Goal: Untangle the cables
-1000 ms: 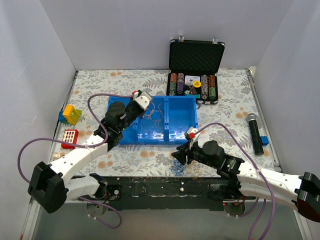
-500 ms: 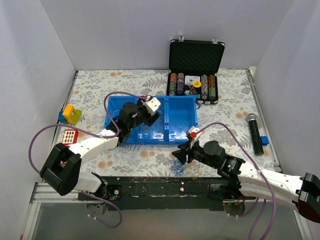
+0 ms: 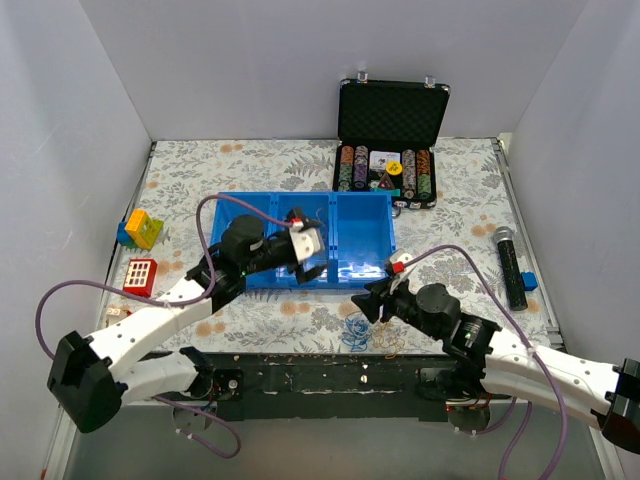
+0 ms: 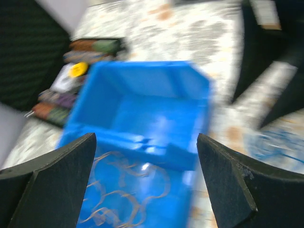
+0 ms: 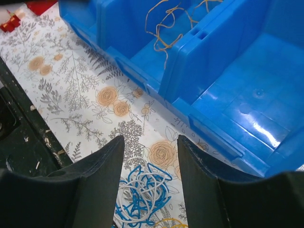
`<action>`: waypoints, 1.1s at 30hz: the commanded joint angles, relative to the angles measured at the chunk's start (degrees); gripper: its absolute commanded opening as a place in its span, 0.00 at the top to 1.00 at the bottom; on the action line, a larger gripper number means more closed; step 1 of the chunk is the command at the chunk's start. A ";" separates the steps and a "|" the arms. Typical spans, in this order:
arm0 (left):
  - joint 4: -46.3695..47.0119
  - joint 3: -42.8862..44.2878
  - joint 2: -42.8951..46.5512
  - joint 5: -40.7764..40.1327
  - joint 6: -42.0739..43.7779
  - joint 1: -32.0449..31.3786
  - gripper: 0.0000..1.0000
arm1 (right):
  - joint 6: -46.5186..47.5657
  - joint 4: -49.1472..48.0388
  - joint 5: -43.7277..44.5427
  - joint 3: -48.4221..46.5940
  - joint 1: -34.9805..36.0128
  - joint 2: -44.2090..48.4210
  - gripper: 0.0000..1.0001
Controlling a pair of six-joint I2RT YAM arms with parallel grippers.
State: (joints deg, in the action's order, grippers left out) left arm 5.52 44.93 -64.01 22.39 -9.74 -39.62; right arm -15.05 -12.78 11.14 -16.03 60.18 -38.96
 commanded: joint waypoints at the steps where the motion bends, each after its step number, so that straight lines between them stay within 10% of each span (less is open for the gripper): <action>1: -12.63 -3.35 3.10 14.33 1.92 -7.21 0.13 | -1.91 2.39 5.47 -0.58 0.20 4.67 0.44; 13: -10.97 -1.33 -16.58 17.60 -0.55 -12.86 0.57 | -4.73 10.84 10.05 -0.67 0.20 13.64 0.48; 28: -10.97 2.10 -25.82 15.22 -4.50 -12.77 0.58 | -2.27 11.11 8.55 -1.90 0.20 12.42 0.49; 33: -10.97 0.69 -25.73 15.14 -3.63 -12.77 0.73 | -1.92 10.75 8.55 -1.81 0.20 12.07 0.49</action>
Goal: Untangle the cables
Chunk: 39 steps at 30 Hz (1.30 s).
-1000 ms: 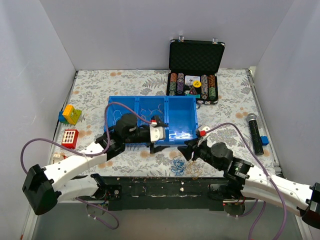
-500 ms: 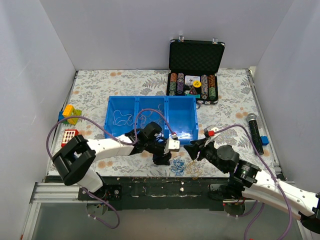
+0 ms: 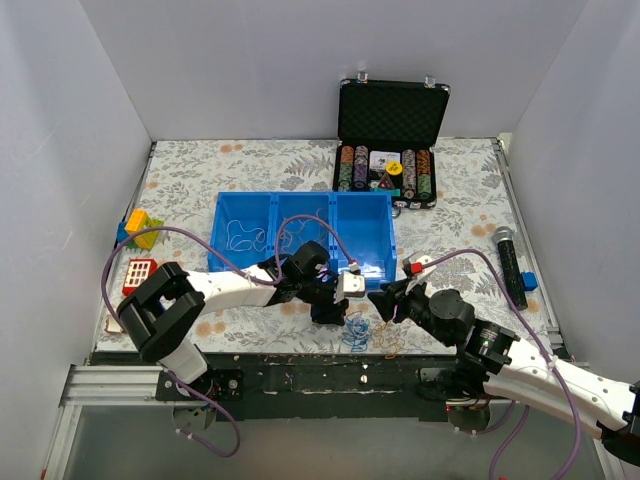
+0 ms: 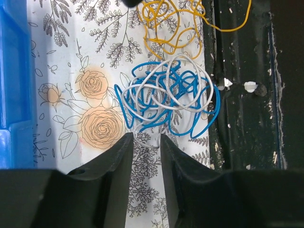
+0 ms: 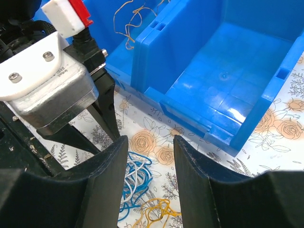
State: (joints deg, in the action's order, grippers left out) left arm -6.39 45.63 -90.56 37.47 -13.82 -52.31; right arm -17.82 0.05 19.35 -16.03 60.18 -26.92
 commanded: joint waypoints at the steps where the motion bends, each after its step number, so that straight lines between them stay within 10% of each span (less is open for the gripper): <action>1: 1.03 -0.45 1.00 -0.38 0.90 -0.16 0.79 | 1.04 -2.16 0.42 -1.90 0.20 0.11 0.49; 5: 3.66 -1.59 1.79 -3.98 0.29 -0.16 1.00 | 1.30 -2.43 -0.19 -1.81 0.28 -0.24 0.49; 23: -7.57 11.76 15.23 -5.49 -2.08 -0.16 1.00 | 3.23 -11.12 -7.84 -3.12 0.20 -8.94 0.28; 39: -15.14 19.67 20.87 -0.03 -6.30 -1.03 1.00 | 7.89 -20.71 -10.65 -8.31 0.20 -18.42 0.30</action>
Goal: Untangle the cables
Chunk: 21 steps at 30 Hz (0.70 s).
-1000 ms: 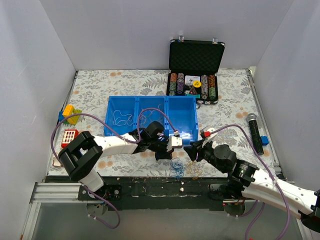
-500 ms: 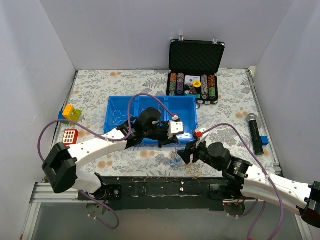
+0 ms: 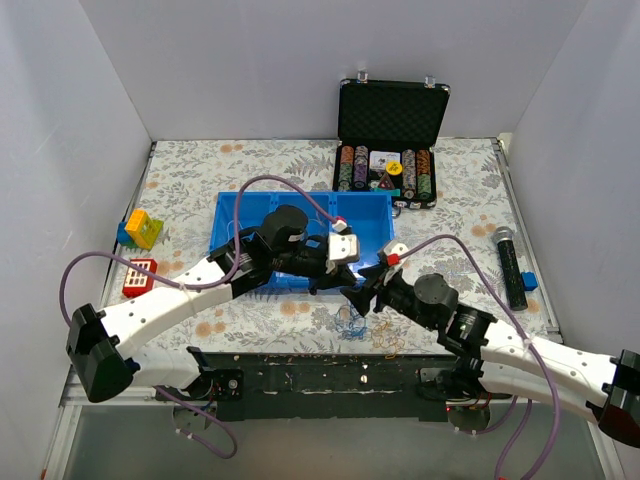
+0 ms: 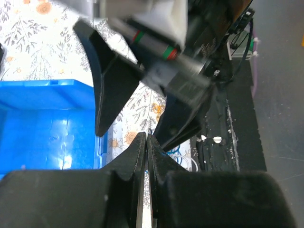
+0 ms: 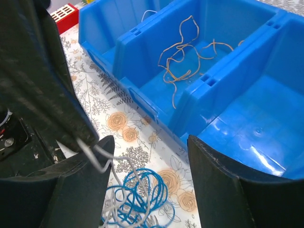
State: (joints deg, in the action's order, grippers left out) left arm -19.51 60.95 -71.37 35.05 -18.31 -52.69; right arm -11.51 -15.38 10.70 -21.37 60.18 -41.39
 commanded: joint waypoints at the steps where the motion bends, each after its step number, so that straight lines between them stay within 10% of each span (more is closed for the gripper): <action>1: -2.11 4.96 1.76 2.31 -2.00 -0.75 1.00 | 1.58 -5.45 -2.26 -3.24 0.20 -5.10 0.32; 21: -3.34 30.54 2.38 -5.43 0.90 -0.75 1.00 | -5.28 -10.11 -6.21 9.32 0.28 -12.05 0.45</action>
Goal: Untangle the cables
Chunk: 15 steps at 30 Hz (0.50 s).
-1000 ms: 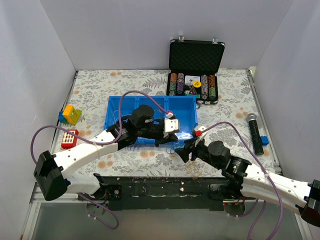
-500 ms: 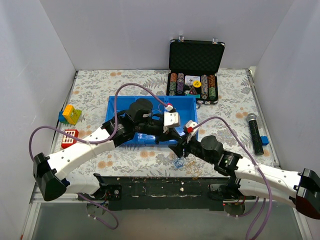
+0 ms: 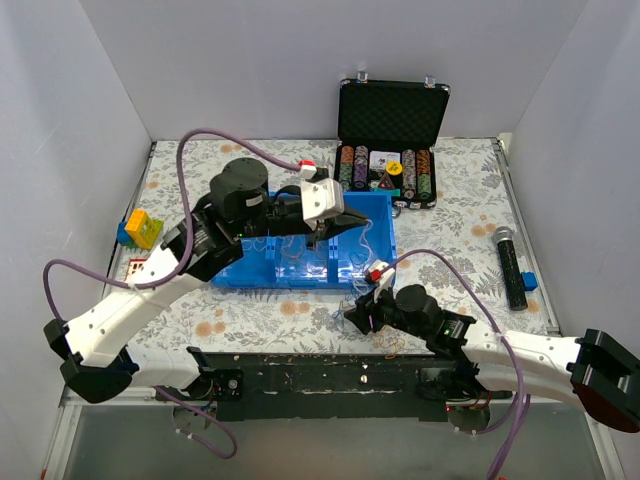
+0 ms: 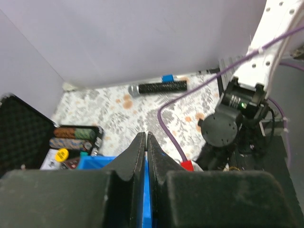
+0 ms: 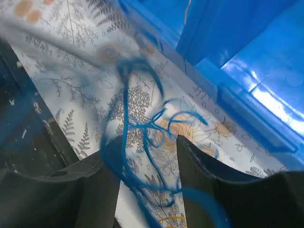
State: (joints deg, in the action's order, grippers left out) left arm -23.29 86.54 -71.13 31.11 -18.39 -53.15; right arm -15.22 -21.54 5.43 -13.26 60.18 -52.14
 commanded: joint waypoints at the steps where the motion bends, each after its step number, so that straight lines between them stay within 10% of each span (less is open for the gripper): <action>1: 0.44 6.00 2.14 -1.67 0.82 -0.29 1.00 | -1.74 -4.04 -0.86 1.48 0.20 -1.82 0.45; 8: 0.00 13.56 0.56 -2.73 1.34 -0.29 1.00 | -1.74 -3.60 -0.42 1.74 0.20 -3.06 0.49; 15: -0.09 17.69 0.03 -3.25 2.66 -0.29 1.00 | -1.56 -1.58 0.19 1.66 0.20 -2.79 0.80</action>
State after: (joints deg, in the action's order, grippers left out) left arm -23.09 101.65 -70.91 29.04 -16.88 -53.19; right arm -16.47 -22.31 5.15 -11.46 60.18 -55.20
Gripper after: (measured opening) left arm 0.013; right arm 0.277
